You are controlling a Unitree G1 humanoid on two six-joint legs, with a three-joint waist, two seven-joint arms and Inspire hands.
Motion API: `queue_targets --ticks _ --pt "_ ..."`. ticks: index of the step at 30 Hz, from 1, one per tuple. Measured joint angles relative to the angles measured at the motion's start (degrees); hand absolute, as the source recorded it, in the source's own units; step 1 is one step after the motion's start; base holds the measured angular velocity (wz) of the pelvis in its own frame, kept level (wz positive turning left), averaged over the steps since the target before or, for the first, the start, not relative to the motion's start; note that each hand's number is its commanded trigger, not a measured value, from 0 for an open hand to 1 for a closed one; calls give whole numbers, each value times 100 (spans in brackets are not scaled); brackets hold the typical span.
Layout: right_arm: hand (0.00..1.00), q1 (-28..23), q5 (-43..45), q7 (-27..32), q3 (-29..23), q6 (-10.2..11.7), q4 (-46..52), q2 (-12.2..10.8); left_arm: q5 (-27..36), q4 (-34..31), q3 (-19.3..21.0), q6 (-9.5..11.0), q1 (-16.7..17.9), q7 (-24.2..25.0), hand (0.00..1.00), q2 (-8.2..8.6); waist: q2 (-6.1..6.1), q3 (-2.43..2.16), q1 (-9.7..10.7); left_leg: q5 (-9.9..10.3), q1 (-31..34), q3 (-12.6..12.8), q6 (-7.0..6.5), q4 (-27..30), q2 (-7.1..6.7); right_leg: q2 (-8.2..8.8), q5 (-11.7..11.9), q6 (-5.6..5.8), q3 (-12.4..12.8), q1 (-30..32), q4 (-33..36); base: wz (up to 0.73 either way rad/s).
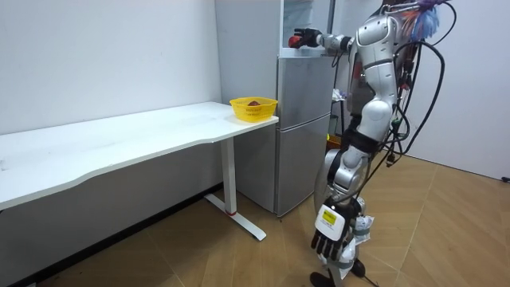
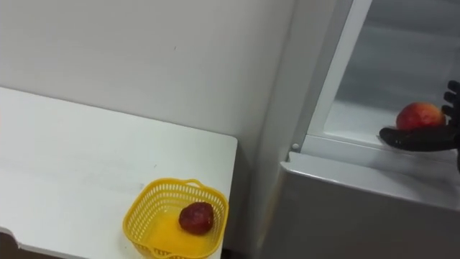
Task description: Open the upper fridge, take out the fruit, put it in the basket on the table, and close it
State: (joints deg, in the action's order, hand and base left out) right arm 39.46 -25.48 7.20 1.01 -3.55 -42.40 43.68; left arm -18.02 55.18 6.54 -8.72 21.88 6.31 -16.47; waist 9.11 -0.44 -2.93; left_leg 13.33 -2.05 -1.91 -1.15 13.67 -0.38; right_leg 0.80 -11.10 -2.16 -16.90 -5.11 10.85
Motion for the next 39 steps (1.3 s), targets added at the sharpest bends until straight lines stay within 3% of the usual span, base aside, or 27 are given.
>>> queue_targets --ticks 11,12,13,14,25,34,39 --pt "0 48 -5 -224 -1 51 -65 5 0 0 -4 0 1 9 0 -1 -49 6 10 -2 -2 18 2 2 3 -16 2 -1 -7 -5 3 0" --pt "9 59 -5 -240 -1 51 -82 6 -1 0 -5 0 1 9 0 -1 -50 6 11 -2 -2 18 2 2 3 -16 2 -1 -7 -5 3 0" --pt "27 87 -5 -260 0 52 -132 5 0 0 -5 2 1 9 0 -3 -52 6 12 -2 -3 18 2 2 4 -16 3 -1 -7 -6 4 0" --pt "98 125 -5 -288 0 52 -192 6 0 0 -6 4 1 9 0 -4 -55 5 14 -2 -3 17 1 2 4 -16 3 -1 -7 -6 5 0" --pt "100 163 -1 -491 142 71 -223 14 42 11 -114 48 -22 5 0 -17 -64 7 4 -8 -12 13 8 0 9 -5 6 -7 -6 -10 13 0" --pt "100 268 -58 -512 236 233 -430 148 47 63 -116 83 -135 -98 0 -16 -71 42 -27 -9 -2 -20 11 -16 -2 -6 6 -7 -42 -9 -11 0" --pt "100 273 -49 -562 254 274 -428 179 51 172 -115 96 -262 -104 0 -16 -66 39 -25 -10 37 -27 11 -13 -21 -3 6 -7 -49 27 -9 0"
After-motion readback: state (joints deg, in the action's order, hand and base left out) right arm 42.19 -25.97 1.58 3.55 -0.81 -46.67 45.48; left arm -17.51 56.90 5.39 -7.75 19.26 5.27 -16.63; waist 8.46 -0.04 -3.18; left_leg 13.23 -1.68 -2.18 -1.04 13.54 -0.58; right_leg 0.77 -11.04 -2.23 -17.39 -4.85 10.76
